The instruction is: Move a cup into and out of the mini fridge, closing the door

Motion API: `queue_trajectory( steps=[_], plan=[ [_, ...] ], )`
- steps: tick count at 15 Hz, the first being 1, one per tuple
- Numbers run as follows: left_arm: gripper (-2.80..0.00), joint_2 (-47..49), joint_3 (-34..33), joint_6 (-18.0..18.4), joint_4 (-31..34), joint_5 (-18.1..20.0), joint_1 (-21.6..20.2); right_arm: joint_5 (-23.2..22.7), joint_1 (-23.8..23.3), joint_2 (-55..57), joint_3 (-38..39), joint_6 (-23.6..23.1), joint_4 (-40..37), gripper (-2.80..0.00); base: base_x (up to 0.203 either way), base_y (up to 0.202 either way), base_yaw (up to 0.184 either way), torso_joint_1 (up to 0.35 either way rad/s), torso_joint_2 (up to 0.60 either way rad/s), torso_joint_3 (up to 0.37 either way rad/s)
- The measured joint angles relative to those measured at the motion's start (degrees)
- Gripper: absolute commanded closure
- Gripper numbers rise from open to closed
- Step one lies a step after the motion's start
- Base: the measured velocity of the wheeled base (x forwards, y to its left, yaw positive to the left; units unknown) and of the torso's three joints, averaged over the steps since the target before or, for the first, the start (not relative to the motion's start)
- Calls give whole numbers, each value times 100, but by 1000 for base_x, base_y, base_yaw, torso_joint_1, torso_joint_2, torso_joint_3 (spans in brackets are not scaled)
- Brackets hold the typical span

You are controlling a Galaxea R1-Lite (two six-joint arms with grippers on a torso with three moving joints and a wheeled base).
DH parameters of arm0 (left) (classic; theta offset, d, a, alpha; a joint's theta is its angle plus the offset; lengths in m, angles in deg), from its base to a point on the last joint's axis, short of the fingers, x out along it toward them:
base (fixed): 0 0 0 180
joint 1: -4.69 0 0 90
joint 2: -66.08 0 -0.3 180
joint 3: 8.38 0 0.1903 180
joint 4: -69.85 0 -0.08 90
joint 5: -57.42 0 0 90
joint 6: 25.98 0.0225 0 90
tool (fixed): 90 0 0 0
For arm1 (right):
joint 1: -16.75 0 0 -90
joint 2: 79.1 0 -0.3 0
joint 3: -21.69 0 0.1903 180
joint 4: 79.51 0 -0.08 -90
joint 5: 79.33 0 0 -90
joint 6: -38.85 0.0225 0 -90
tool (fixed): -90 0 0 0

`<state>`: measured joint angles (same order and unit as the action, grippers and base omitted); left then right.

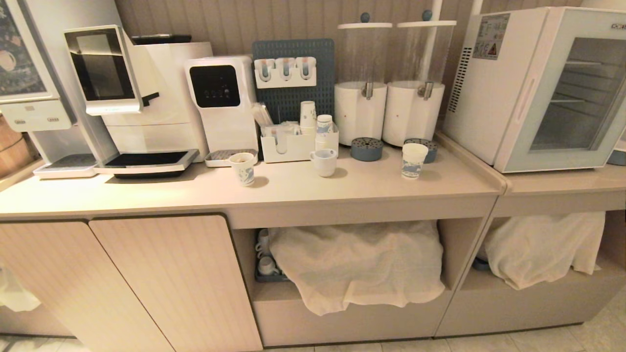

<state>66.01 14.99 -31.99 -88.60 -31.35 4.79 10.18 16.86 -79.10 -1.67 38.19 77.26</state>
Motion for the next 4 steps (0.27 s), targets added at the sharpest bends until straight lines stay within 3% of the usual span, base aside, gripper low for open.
queue_trajectory(
  steps=[4],
  plan=[
    [0, 0, 0, -17, -2, -13, 4, 11, 0, 0, 0, 21, -6, 0, 0, 0, 0, 0, 0, 0]
  ],
)
